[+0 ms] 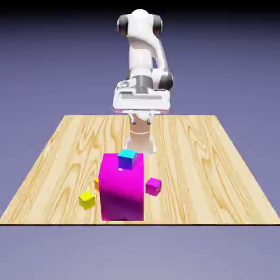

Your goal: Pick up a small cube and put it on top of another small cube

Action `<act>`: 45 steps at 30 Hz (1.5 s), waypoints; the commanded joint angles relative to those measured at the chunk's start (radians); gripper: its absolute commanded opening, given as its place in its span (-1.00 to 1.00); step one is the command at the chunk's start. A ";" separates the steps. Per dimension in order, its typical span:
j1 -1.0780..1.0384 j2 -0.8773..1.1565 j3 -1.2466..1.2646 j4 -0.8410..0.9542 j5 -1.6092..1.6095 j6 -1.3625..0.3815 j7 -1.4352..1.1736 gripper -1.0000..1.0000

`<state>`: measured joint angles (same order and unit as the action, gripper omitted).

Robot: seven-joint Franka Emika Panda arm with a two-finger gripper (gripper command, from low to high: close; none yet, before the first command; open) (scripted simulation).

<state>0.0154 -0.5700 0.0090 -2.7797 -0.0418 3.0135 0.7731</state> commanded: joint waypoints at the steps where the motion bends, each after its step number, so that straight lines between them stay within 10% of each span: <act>1: 0.015 0.035 0.004 0.022 -0.034 -0.044 -0.005 0.00; 16: 0.238 0.578 0.047 0.294 -0.463 -0.656 -0.154 0.00; 27: 0.288 0.909 -0.042 0.218 -0.508 -0.559 -0.270 0.00; 28: 0.288 0.909 -0.042 0.218 -0.508 -0.559 -0.270 -1.00; 45: 0.193 0.677 0.177 0.271 0.036 -0.620 -0.064 -1.00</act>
<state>0.2091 0.1075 0.1867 -2.5090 -0.0031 2.3935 0.7068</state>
